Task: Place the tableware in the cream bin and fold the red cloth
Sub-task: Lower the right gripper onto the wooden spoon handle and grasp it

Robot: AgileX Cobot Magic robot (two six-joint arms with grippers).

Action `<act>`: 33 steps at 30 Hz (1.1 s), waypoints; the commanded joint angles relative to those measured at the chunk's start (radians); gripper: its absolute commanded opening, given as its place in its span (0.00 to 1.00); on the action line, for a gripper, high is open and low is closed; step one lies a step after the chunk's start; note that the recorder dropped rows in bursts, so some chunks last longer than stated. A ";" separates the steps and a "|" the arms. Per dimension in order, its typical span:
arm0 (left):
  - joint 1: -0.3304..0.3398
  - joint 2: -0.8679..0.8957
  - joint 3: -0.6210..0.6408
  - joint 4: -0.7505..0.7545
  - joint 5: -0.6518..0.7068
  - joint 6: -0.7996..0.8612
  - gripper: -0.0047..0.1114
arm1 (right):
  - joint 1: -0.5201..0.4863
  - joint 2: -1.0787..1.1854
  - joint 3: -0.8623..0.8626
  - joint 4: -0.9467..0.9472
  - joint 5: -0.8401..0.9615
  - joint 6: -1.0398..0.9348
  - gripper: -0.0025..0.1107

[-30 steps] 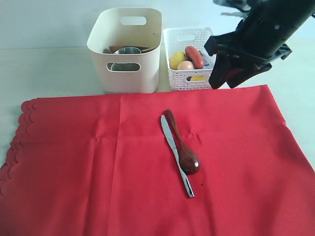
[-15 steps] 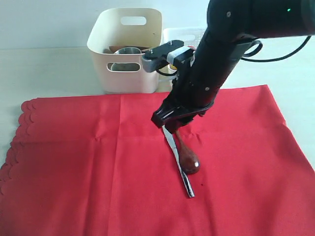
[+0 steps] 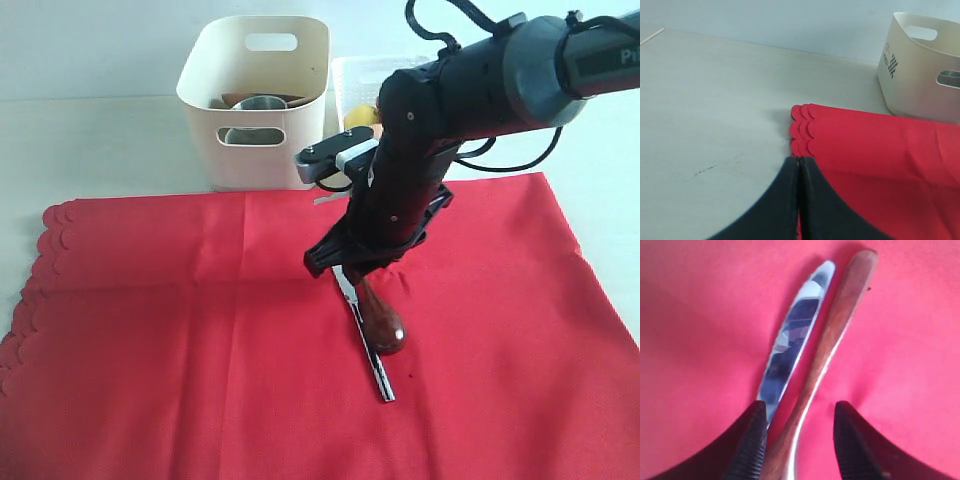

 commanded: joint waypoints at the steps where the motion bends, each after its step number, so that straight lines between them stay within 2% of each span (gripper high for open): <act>1: -0.004 -0.006 0.000 0.001 -0.006 -0.003 0.04 | 0.001 0.032 -0.057 -0.063 -0.008 0.056 0.39; 16: -0.004 -0.006 0.000 0.001 -0.006 -0.003 0.04 | 0.001 0.126 -0.090 -0.081 0.064 0.101 0.39; 19: -0.004 -0.006 0.000 0.001 -0.006 -0.003 0.04 | 0.001 0.133 -0.090 -0.081 0.066 0.102 0.31; 24: -0.004 -0.006 0.000 0.001 -0.006 -0.003 0.04 | 0.001 0.133 -0.090 -0.081 0.071 0.102 0.05; 25: -0.004 -0.006 0.000 0.001 -0.006 -0.003 0.04 | 0.001 0.133 -0.090 -0.081 0.078 0.104 0.02; 33: -0.004 -0.006 0.000 0.001 -0.006 -0.003 0.04 | 0.001 0.133 -0.090 -0.081 0.130 0.106 0.02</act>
